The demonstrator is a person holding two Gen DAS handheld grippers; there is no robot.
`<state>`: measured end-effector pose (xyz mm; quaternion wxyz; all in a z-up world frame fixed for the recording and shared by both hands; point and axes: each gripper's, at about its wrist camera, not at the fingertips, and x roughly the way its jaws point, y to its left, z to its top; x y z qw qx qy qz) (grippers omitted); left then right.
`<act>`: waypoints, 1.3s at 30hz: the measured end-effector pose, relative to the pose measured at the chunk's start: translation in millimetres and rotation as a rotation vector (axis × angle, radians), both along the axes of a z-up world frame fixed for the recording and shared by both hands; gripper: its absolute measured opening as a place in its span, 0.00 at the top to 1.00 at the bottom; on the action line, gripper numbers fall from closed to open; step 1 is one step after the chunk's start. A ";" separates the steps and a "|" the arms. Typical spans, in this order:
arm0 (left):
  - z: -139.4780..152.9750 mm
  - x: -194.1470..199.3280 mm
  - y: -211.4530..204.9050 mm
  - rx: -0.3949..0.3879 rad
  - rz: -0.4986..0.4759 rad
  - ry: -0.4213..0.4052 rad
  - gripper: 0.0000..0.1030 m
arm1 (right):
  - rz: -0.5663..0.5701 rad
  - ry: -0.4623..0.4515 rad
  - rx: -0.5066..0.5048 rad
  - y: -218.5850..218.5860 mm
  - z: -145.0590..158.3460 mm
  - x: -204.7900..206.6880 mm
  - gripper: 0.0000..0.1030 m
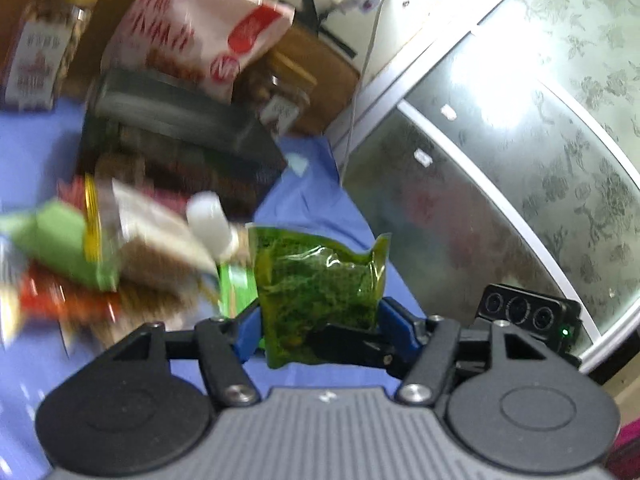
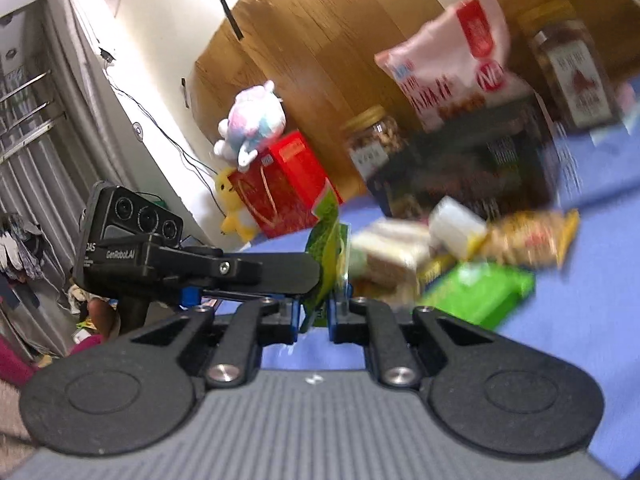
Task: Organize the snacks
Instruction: 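Carry the green pouch into the dark tin box and open the left tool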
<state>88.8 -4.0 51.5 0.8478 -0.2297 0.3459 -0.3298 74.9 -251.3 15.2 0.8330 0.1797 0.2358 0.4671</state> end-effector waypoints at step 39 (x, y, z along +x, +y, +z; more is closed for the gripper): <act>16.2 22.9 22.7 0.229 0.327 -0.197 0.18 | -0.315 -0.145 -0.247 21.0 1.7 50.5 0.41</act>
